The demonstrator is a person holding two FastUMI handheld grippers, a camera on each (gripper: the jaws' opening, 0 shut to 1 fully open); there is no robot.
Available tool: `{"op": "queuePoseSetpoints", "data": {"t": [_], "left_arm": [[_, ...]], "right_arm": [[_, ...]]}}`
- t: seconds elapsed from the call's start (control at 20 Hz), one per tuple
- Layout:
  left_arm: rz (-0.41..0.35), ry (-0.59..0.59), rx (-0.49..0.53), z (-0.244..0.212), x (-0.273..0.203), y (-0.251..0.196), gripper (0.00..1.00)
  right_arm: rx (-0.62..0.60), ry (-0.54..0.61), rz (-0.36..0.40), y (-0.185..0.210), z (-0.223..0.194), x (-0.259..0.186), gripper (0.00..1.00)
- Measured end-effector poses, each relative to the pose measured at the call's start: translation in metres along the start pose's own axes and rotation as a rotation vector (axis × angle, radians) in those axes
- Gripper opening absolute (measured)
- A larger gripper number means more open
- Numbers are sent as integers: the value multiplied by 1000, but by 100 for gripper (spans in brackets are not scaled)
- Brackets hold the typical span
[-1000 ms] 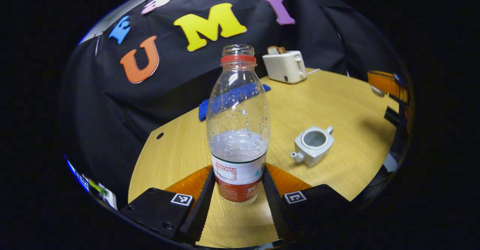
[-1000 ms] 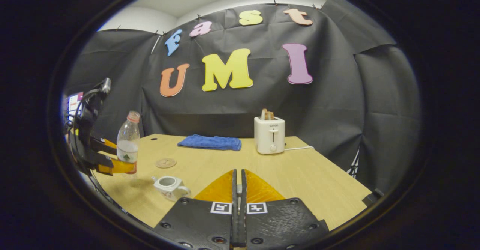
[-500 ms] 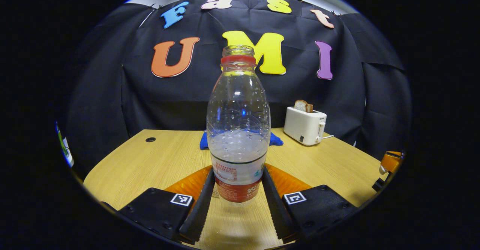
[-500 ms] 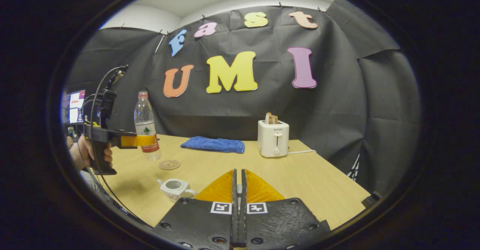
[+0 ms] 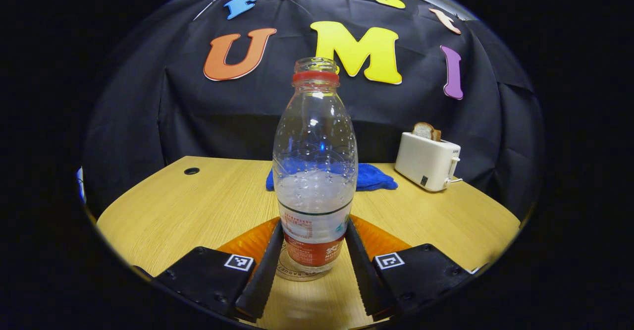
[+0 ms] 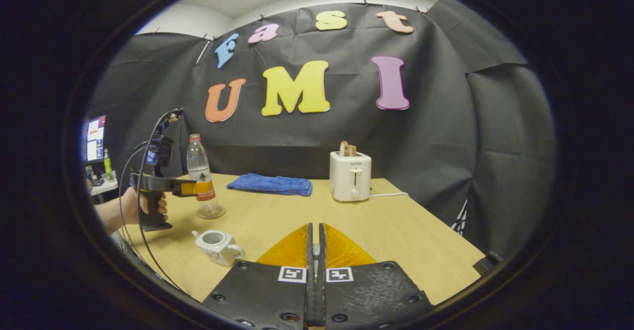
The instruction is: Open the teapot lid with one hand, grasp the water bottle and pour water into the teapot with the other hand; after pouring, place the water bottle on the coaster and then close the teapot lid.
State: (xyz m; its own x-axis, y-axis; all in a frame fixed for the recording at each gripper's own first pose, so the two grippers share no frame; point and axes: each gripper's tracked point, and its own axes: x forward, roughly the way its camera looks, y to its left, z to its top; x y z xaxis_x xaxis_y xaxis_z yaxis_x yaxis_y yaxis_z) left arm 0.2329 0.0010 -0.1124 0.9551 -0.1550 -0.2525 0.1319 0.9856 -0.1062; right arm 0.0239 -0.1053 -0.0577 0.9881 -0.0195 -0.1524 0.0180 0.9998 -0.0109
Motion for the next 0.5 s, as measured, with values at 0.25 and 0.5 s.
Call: {"op": "queuePoseSetpoints", "data": {"t": [0.25, 0.5], "left_arm": [[20, 21, 1, -10, 5, 10, 74], [9, 28, -3, -12, 9, 11, 77]], "right_arm": [[1, 18, -2, 1, -6, 5, 0], [-5, 17, 8, 7, -5, 6, 0]]}}
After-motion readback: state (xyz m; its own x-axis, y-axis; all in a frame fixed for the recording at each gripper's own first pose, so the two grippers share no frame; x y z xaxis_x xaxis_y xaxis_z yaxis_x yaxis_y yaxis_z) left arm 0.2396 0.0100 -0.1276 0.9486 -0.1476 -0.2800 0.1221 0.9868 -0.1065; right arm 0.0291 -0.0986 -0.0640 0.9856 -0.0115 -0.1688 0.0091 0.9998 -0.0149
